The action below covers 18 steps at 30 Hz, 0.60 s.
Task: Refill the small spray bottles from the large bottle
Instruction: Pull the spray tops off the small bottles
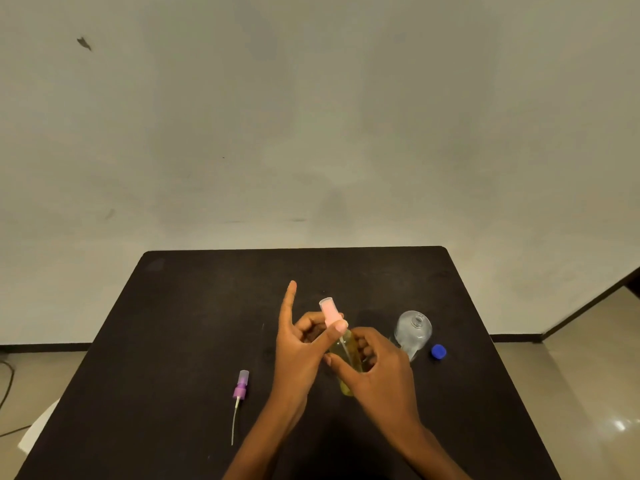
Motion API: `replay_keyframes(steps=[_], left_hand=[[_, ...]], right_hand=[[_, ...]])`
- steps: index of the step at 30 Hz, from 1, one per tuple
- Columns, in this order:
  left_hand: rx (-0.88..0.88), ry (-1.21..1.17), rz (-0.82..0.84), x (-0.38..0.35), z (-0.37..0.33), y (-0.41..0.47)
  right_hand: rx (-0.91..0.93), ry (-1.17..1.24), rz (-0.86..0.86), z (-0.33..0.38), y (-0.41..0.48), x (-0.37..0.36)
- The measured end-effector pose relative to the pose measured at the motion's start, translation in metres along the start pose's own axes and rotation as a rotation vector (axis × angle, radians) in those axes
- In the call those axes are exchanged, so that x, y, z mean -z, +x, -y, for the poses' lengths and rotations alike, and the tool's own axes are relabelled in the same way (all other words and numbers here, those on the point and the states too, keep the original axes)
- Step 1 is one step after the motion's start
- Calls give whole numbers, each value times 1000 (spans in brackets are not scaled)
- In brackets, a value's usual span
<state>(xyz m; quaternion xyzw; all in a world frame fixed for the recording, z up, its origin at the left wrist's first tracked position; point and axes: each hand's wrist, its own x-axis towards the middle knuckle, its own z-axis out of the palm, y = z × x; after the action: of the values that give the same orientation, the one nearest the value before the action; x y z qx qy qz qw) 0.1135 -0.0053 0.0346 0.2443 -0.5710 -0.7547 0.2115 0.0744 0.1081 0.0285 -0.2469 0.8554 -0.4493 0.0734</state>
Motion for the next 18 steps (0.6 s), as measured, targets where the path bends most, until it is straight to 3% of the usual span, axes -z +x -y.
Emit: replay_keyframes(steps=[5, 12, 18], left_hand=[[-10, 91, 1, -5, 0, 0], [54, -131, 149, 3, 3, -5], [11, 3, 45, 1, 3, -3]], right_hand=[[39, -40, 27, 0, -3, -2], [7, 11, 19, -1, 1, 0], [11, -15, 41, -4, -1, -2]])
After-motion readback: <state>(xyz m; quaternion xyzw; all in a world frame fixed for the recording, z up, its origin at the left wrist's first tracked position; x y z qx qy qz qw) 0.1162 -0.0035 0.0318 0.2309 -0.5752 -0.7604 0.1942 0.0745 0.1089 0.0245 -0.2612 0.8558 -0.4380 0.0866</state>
